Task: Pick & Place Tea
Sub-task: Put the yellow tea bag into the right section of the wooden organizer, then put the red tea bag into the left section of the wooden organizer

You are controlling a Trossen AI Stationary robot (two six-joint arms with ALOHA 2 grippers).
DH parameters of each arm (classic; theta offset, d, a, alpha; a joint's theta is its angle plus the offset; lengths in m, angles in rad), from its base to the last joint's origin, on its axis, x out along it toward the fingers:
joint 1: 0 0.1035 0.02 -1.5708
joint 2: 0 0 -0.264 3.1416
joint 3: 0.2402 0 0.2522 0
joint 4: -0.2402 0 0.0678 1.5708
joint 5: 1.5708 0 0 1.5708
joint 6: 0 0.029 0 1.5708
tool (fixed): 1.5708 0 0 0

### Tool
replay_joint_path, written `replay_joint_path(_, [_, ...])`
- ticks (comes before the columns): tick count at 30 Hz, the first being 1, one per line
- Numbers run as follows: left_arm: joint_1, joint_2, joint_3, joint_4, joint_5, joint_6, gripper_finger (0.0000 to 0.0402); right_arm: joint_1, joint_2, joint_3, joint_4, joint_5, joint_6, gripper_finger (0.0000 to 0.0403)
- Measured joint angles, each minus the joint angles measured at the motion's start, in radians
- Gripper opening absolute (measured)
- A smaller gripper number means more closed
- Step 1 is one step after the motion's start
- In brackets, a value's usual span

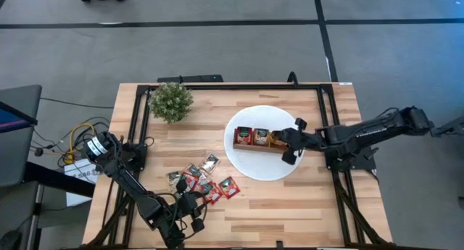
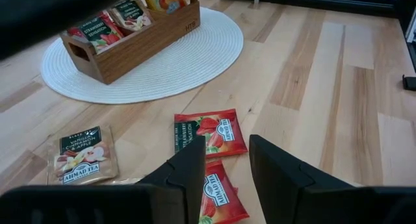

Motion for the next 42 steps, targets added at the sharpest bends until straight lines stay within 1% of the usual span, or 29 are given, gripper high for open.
replay_joint_path(4, [0.000,0.000,0.000,0.000,0.000,-0.006,0.0112,0.022,0.002,-0.028,0.008,0.053,0.004,0.0003])
replay_joint_path(6, [0.000,0.000,0.000,0.000,0.000,-0.006,0.0112,0.029,0.002,-0.028,0.008,0.060,0.004,0.0003])
replay_joint_path(9, [0.000,0.000,0.000,0.000,0.000,-0.006,0.0112,0.028,-0.001,-0.029,0.008,0.074,0.000,0.0017])
replay_joint_path(11, [0.000,0.000,0.000,0.000,0.000,-0.006,0.0112,0.027,-0.001,-0.029,0.008,0.078,-0.022,0.0041])
replay_joint_path(13, [0.000,0.000,0.000,0.000,0.000,-0.006,0.0112,0.027,-0.001,-0.026,0.001,0.097,-0.045,0.0073])
replay_joint_path(15, [0.000,0.000,0.000,0.000,0.000,-0.006,0.0112,0.027,-0.001,-0.004,-0.031,0.137,-0.047,0.0107])
replay_joint_path(18, [0.000,0.000,0.000,0.000,0.000,-0.006,0.0112,0.038,-0.001,0.035,-0.077,0.157,-0.055,0.0149])
replay_joint_path(20, [0.000,0.000,0.000,0.000,0.000,-0.006,0.0112,0.056,-0.001,0.065,-0.115,0.156,-0.057,0.0168])
replay_joint_path(22, [0.000,0.000,0.000,0.000,0.000,-0.004,0.0112,0.087,0.000,0.099,-0.138,0.156,-0.056,0.0176])
replay_joint_path(23, [0.000,0.000,0.000,0.000,0.006,0.010,0.0112,0.109,0.004,0.113,-0.145,0.156,-0.056,0.0176])
replay_joint_path(25, [0.000,-0.008,0.000,-0.008,0.051,0.059,0.0112,0.165,0.022,0.143,-0.146,0.155,-0.056,0.0168])
replay_joint_path(27, [0.000,-0.034,0.000,-0.029,0.109,0.080,0.0112,0.223,0.057,0.180,-0.140,0.155,-0.045,0.0151])
replay_joint_path(29, [0.000,-0.064,0.014,-0.097,0.144,0.061,0.0112,0.282,0.112,0.215,-0.139,0.153,-0.021,0.0129])
replay_joint_path(31, [0.000,-0.090,0.050,-0.219,0.213,0.018,0.0112,0.341,0.178,0.253,-0.123,0.151,0.002,0.0106])
replay_joint_path(33, [0.000,-0.108,0.102,-0.374,0.318,-0.030,0.0112,0.397,0.255,0.293,-0.087,0.142,0.019,0.0086])
replay_joint_path(35, [0.000,-0.109,0.154,-0.547,0.414,-0.118,0.0112,0.448,0.337,0.324,-0.033,0.124,0.030,0.0069])
replay_joint_path(37, [0.000,-0.109,0.176,-0.688,0.499,-0.225,0.0112,0.495,0.418,0.352,0.046,0.117,0.031,0.0057])
replay_joint_path(40, [-0.001,-0.109,0.160,-0.791,0.591,-0.340,0.0116,0.561,0.532,0.389,0.132,0.118,0.031,0.0045])
replay_joint_path(42, [-0.002,-0.108,0.132,-0.778,0.596,-0.371,0.0123,0.596,0.604,0.414,0.184,0.122,0.031,0.0039])
